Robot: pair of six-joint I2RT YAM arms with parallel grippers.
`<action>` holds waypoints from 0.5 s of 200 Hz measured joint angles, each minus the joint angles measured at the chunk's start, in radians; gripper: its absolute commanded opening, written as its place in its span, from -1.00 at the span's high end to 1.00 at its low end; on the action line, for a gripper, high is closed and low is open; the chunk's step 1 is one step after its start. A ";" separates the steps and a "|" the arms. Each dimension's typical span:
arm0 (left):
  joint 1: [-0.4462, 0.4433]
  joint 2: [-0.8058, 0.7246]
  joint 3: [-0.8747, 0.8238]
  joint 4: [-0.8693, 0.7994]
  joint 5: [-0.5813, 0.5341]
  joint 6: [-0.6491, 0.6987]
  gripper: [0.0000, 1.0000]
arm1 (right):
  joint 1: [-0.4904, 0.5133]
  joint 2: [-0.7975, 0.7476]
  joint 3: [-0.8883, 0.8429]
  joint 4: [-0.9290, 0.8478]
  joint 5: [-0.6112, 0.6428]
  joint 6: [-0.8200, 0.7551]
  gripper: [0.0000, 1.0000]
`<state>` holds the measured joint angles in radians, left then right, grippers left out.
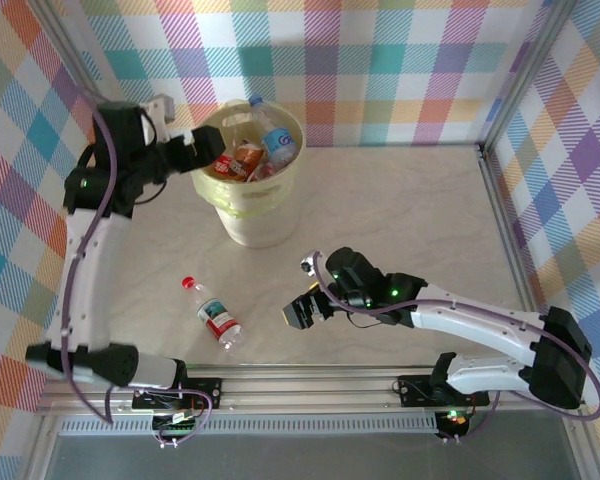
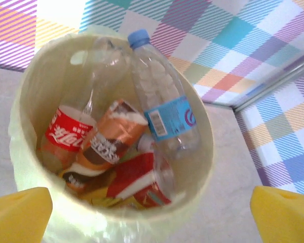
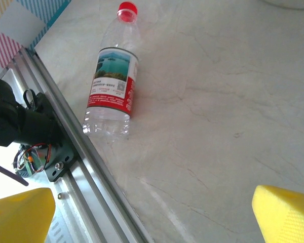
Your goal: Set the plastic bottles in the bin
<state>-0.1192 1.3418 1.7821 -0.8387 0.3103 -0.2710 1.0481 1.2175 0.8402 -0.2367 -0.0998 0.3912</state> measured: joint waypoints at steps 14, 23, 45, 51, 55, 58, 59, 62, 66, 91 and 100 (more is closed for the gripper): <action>0.000 -0.101 -0.135 0.023 0.029 0.007 -1.00 | 0.013 0.037 0.003 0.021 -0.008 0.011 -0.99; 0.000 -0.163 -0.223 0.035 0.061 0.014 -1.00 | 0.022 0.065 0.008 0.032 -0.011 0.016 -0.99; 0.000 -0.290 -0.396 0.058 0.120 0.031 -1.00 | 0.046 0.141 0.035 0.040 -0.009 0.023 -0.99; 0.000 -0.324 -0.433 0.063 0.127 0.034 -1.00 | 0.056 0.167 0.047 0.041 -0.006 0.023 -1.00; 0.000 -0.348 -0.454 0.064 0.130 0.034 -1.00 | 0.064 0.182 0.055 0.041 -0.006 0.023 -1.00; 0.000 -0.362 -0.467 0.067 0.132 0.036 -1.00 | 0.070 0.196 0.063 0.041 -0.003 0.024 -1.00; 0.000 -0.365 -0.470 0.067 0.132 0.037 -1.00 | 0.072 0.199 0.065 0.041 -0.002 0.024 -1.00; 0.000 -0.381 -0.480 0.068 0.135 0.037 -1.00 | 0.079 0.213 0.073 0.041 -0.002 0.023 -0.99; 0.000 -0.401 -0.494 0.071 0.139 0.037 -1.00 | 0.087 0.232 0.085 0.042 0.002 0.024 -0.99; 0.000 -0.491 -0.545 0.104 0.165 0.035 -1.00 | 0.137 0.341 0.166 0.041 0.025 0.023 -1.00; 0.000 -0.512 -0.556 0.117 0.174 0.031 -1.00 | 0.151 0.379 0.196 0.040 0.035 0.023 -0.97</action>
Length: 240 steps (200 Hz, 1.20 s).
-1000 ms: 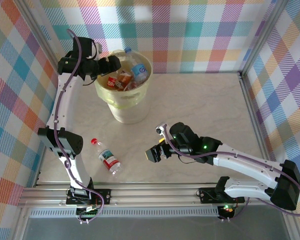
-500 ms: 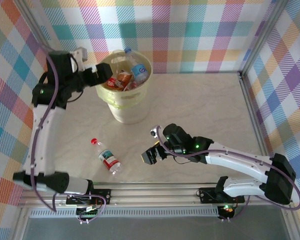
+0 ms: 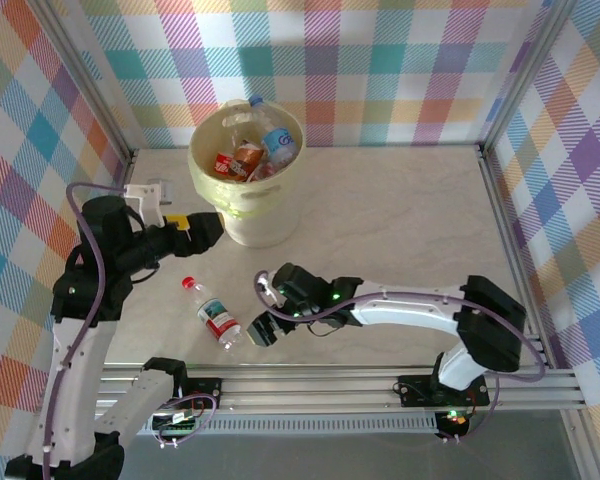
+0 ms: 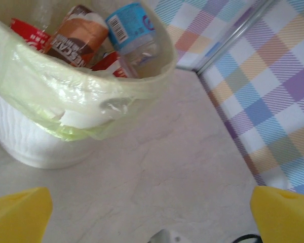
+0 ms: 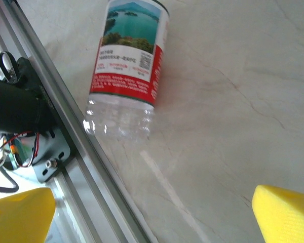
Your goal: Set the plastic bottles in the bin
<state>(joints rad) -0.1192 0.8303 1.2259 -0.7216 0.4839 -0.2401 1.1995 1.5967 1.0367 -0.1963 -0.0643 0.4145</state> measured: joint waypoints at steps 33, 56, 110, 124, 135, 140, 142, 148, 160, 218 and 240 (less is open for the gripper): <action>0.000 -0.040 -0.046 0.052 0.025 -0.029 -1.00 | 0.049 0.150 0.133 -0.019 0.032 0.000 -0.92; -0.001 -0.044 -0.066 0.075 0.036 -0.055 -1.00 | 0.078 0.243 0.224 -0.054 0.056 0.008 -0.90; -0.004 -0.060 -0.110 0.123 0.058 -0.094 -1.00 | 0.101 0.394 0.401 -0.175 0.123 0.042 -0.89; -0.008 -0.061 -0.113 0.127 0.058 -0.101 -1.00 | 0.105 0.430 0.446 -0.206 0.142 0.042 -0.87; -0.012 -0.061 -0.119 0.131 0.058 -0.105 -1.00 | 0.105 0.453 0.472 -0.223 0.153 0.042 -0.85; -0.014 -0.062 -0.122 0.131 0.057 -0.108 -1.00 | 0.105 0.461 0.480 -0.232 0.158 0.043 -0.83; -0.016 -0.062 -0.123 0.132 0.057 -0.108 -1.00 | 0.105 0.465 0.484 -0.235 0.158 0.042 -0.83; -0.019 -0.062 -0.127 0.132 0.057 -0.108 -1.00 | 0.105 0.474 0.497 -0.248 0.163 0.042 -0.81; -0.028 -0.062 -0.134 0.134 0.055 -0.108 -1.00 | 0.105 0.496 0.525 -0.273 0.167 0.042 -0.79; -0.065 -0.059 -0.155 0.150 0.045 -0.108 -1.00 | 0.111 0.597 0.651 -0.365 0.185 0.015 -0.73; -0.079 -0.052 -0.159 0.151 0.032 -0.108 -1.00 | 0.113 0.608 0.665 -0.390 0.185 0.005 -0.69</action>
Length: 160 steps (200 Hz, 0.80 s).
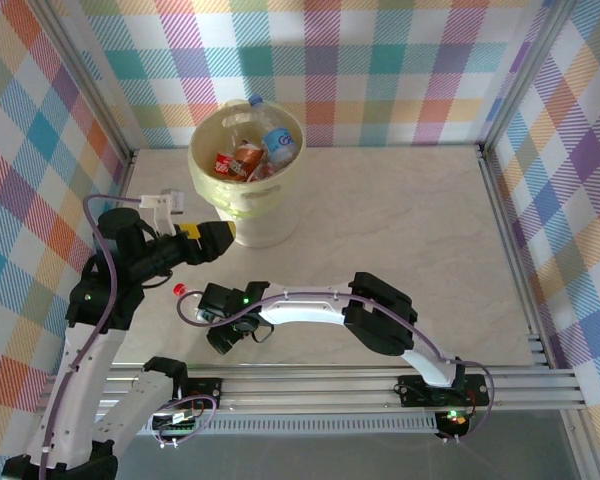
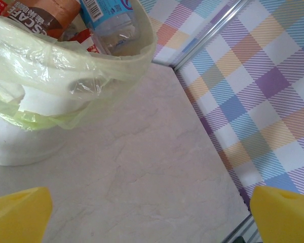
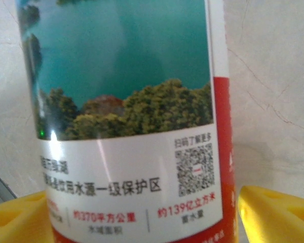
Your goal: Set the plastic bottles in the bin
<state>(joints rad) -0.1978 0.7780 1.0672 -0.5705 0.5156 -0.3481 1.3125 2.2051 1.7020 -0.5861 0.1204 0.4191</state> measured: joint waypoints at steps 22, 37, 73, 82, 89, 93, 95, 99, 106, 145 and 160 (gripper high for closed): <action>-0.011 0.008 -0.008 0.002 -0.011 0.000 -1.00 | 0.000 0.013 0.020 -0.014 0.001 -0.013 -0.51; -0.017 0.013 -0.018 0.002 -0.020 0.000 -1.00 | 0.000 0.018 0.026 -0.018 0.004 -0.023 -0.33; -0.026 0.017 -0.026 0.003 -0.032 -0.003 -1.00 | 0.000 -0.009 -0.024 0.024 0.015 -0.023 -0.18; -0.029 0.017 -0.026 0.004 -0.035 -0.007 -1.00 | -0.005 -0.036 -0.066 0.035 0.021 -0.023 -0.18; -0.031 0.017 -0.026 0.008 -0.036 -0.013 -1.00 | -0.008 -0.059 -0.101 0.039 0.027 -0.019 -0.17; -0.034 0.017 -0.027 0.013 -0.037 -0.020 -1.00 | -0.011 -0.073 -0.122 0.042 0.030 -0.016 -0.17; -0.035 0.017 -0.027 0.015 -0.038 -0.023 -1.00 | -0.011 -0.080 -0.133 0.042 0.030 -0.016 -0.17; -0.039 0.017 -0.030 0.023 -0.038 -0.027 -1.00 | -0.013 -0.097 -0.156 0.043 0.034 -0.014 -0.17; -0.047 0.016 -0.033 0.032 -0.038 -0.035 -1.00 | -0.016 -0.124 -0.194 0.043 0.040 -0.012 -0.16; -0.101 0.006 -0.091 0.080 -0.057 -0.101 -1.00 | -0.053 -0.311 -0.414 0.047 0.076 0.014 -0.15; -0.130 0.006 -0.112 0.089 -0.072 -0.127 -1.00 | -0.083 -0.395 -0.486 0.044 0.082 0.031 -0.14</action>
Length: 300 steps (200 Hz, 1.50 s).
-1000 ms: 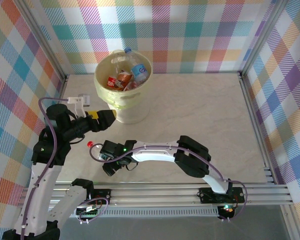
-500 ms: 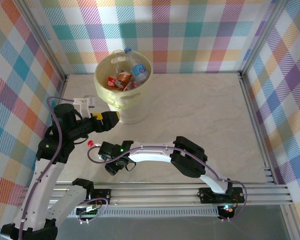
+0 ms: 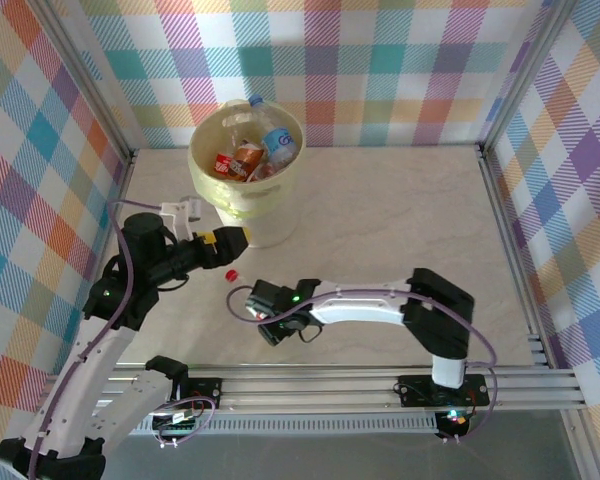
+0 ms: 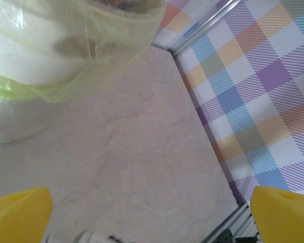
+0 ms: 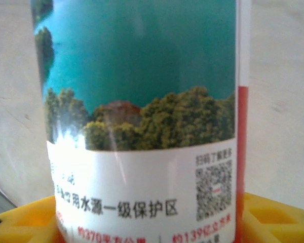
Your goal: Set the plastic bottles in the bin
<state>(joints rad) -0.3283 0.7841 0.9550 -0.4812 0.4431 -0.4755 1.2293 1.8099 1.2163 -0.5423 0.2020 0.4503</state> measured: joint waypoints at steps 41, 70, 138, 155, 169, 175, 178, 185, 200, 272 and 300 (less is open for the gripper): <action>-0.093 0.013 -0.027 0.015 -0.056 -0.081 -1.00 | -0.101 -0.226 -0.134 -0.004 0.015 0.037 -0.15; -0.158 0.033 -0.097 0.054 -0.091 -0.184 -1.00 | -0.128 -0.362 -0.175 0.003 0.002 0.032 -0.16; -0.279 0.106 -0.174 0.114 -0.162 -0.350 -0.97 | -0.130 -0.482 -0.243 0.105 -0.113 -0.005 -0.17; -0.280 0.122 -0.174 0.129 -0.169 -0.372 -0.91 | -0.130 -0.493 -0.259 0.132 -0.139 -0.018 -0.17; -0.280 0.139 -0.174 0.147 -0.167 -0.387 -0.86 | -0.130 -0.505 -0.277 0.163 -0.161 -0.022 -0.18; -0.280 0.148 -0.174 0.152 -0.166 -0.396 -0.83 | -0.130 -0.510 -0.284 0.172 -0.168 -0.023 -0.18; -0.280 0.152 -0.174 0.156 -0.165 -0.399 -0.81 | -0.130 -0.513 -0.288 0.177 -0.171 -0.024 -0.18; -0.280 0.161 -0.175 0.166 -0.164 -0.408 -0.73 | -0.130 -0.520 -0.296 0.186 -0.179 -0.025 -0.18; -0.280 0.176 -0.175 0.188 -0.163 -0.425 -0.57 | -0.130 -0.529 -0.306 0.204 -0.188 -0.025 -0.18; -0.280 0.179 -0.175 0.197 -0.172 -0.434 -0.18 | -0.132 -0.544 -0.322 0.232 -0.180 -0.025 -0.20; -0.280 0.179 -0.175 0.197 -0.173 -0.432 -0.13 | -0.132 -0.549 -0.328 0.236 -0.177 -0.025 -0.38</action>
<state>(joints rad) -0.6083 0.9630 0.7803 -0.2844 0.2703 -0.9077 1.0977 1.2610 0.8879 -0.3061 0.0250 0.4255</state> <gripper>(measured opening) 0.570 0.656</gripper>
